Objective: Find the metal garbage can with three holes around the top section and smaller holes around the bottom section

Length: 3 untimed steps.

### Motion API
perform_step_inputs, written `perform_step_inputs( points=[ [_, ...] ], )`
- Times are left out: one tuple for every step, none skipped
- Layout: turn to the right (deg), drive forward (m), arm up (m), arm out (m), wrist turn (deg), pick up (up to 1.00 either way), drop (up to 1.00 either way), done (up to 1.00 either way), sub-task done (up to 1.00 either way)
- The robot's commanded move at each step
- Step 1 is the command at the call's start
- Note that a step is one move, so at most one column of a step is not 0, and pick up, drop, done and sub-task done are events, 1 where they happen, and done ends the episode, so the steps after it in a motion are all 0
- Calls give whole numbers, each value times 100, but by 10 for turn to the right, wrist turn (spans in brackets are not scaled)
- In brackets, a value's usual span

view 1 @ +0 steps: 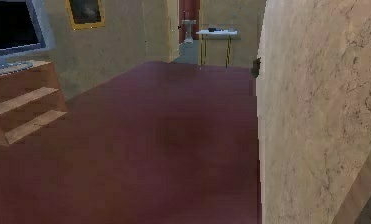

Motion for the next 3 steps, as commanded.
perform_step_inputs(
  points=[
    [0, 100, 0, 0, 0, 0, 0, 0, 0],
    [0, 100, 0, 0, 0, 0, 0, 0, 0],
    [0, 100, 0, 0, 0, 0, 0, 0, 0]
  ],
)
